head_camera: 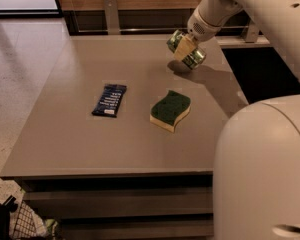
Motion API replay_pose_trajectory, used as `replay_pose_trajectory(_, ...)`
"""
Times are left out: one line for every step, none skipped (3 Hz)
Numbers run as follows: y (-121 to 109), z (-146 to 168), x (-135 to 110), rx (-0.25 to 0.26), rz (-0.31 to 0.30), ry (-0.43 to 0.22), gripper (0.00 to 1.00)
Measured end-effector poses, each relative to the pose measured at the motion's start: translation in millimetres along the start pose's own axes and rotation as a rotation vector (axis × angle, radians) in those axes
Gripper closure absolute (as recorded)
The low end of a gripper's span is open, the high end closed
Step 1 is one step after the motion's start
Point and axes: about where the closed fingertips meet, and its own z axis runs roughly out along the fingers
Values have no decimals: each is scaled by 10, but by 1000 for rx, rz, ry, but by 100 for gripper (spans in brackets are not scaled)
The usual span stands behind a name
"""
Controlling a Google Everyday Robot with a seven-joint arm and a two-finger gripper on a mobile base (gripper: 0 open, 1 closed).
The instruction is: Knock green can over
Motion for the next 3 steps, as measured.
replay_pose_trajectory(79, 254, 37, -39, -47, 66, 100)
replay_pose_trajectory(135, 503, 60, -87, -72, 71, 100)
replay_pose_trajectory(131, 475, 39, -89, -72, 70, 86)
